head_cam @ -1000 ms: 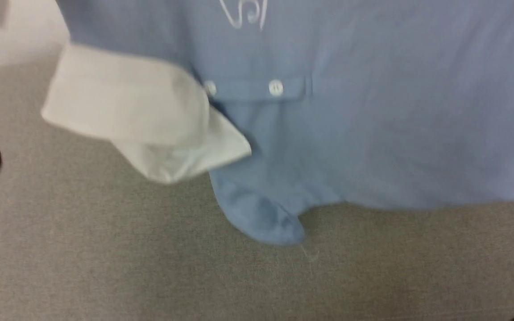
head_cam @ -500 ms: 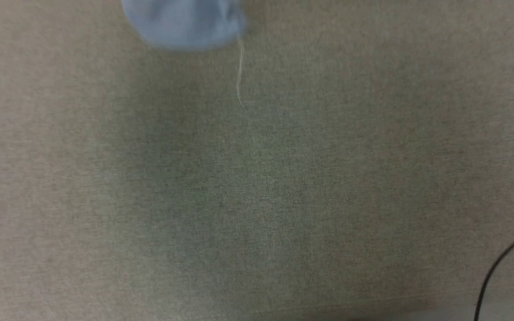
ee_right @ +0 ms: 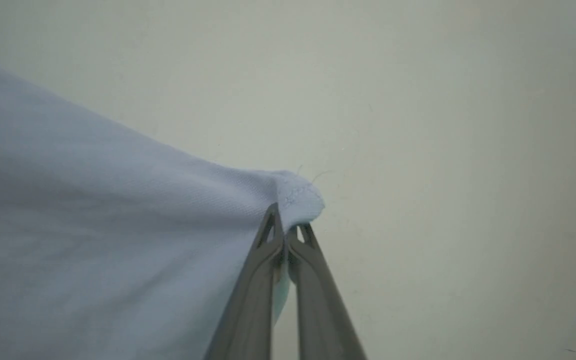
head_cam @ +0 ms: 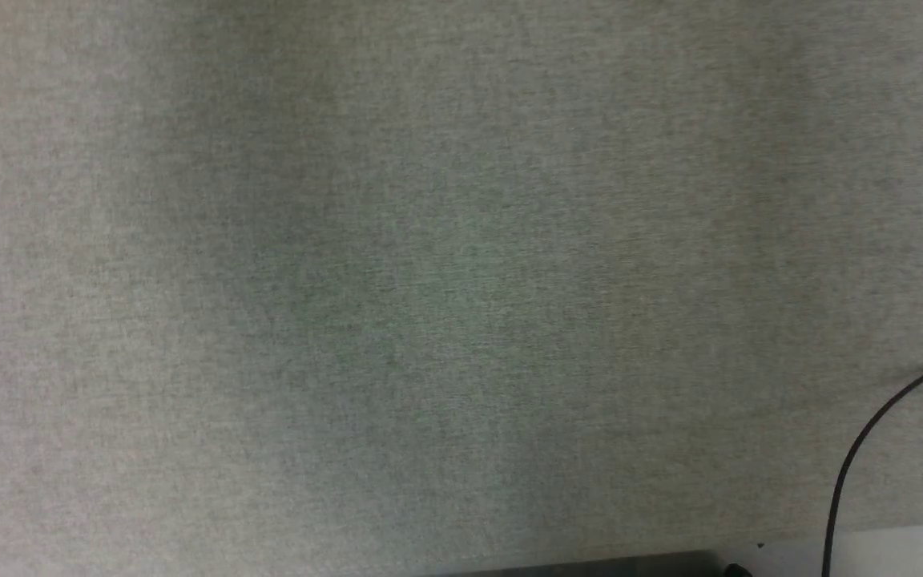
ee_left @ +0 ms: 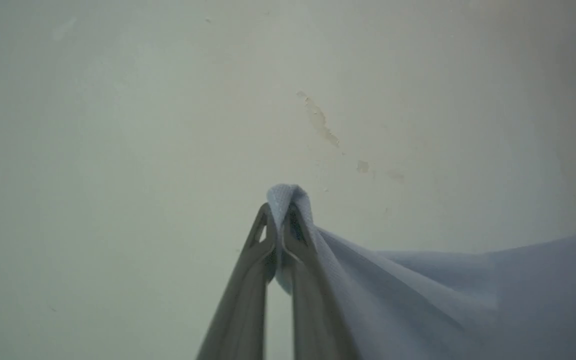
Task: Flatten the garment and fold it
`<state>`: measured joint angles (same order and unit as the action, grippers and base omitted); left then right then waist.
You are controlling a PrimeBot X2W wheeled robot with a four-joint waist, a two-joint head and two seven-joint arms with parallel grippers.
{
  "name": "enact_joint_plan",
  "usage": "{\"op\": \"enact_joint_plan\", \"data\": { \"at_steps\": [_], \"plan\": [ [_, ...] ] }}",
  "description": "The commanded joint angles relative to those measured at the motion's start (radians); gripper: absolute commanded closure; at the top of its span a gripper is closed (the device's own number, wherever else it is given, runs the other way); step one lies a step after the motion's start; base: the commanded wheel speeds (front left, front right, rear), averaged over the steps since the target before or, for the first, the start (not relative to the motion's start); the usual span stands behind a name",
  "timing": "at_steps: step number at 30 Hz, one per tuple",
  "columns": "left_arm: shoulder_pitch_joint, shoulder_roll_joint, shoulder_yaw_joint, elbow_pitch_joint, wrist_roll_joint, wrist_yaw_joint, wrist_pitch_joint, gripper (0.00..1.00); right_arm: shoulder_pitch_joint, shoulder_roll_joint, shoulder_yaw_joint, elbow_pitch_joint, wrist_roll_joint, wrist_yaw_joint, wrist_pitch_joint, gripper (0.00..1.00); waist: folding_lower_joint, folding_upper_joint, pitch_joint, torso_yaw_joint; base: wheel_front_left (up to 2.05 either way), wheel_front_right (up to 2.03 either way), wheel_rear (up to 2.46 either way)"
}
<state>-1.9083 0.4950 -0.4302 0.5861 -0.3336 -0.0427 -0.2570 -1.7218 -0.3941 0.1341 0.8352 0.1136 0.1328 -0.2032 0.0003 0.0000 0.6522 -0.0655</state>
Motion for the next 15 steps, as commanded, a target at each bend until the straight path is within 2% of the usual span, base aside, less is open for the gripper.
{"op": "enact_joint_plan", "data": {
  "at_steps": [1, 7, 10, 15],
  "plan": [
    [0.048, -0.003, 0.003, -0.005, 0.005, -0.004, -0.004, 1.00, 0.031, 0.006, 0.000, 0.013, -0.002, -0.002, -0.010, 1.00, -0.0003, 0.0000, 0.004, 0.016, 0.00, 0.00, 0.00],
    [0.412, -0.022, 0.016, -0.084, 0.004, -0.016, -0.004, 1.00, 0.238, 0.039, 0.068, 0.059, 0.017, -0.002, -0.049, 1.00, -0.0003, 0.0000, -0.065, 0.037, 0.00, 0.00, 0.00],
    [0.623, -0.035, 0.028, -0.139, -0.004, -0.017, -0.005, 1.00, 0.381, 0.042, 0.111, 0.045, 0.041, -0.002, -0.055, 1.00, -0.0003, 0.0000, -0.129, 0.045, 0.00, 0.00, 0.00],
    [0.952, -0.039, -0.010, -0.207, -0.018, -0.049, -0.005, 1.00, 0.657, 0.022, 0.212, -0.021, 0.113, -0.002, -0.058, 1.00, -0.0003, 0.0000, -0.266, 0.055, 0.00, 0.00, 0.00]
  ]
}}
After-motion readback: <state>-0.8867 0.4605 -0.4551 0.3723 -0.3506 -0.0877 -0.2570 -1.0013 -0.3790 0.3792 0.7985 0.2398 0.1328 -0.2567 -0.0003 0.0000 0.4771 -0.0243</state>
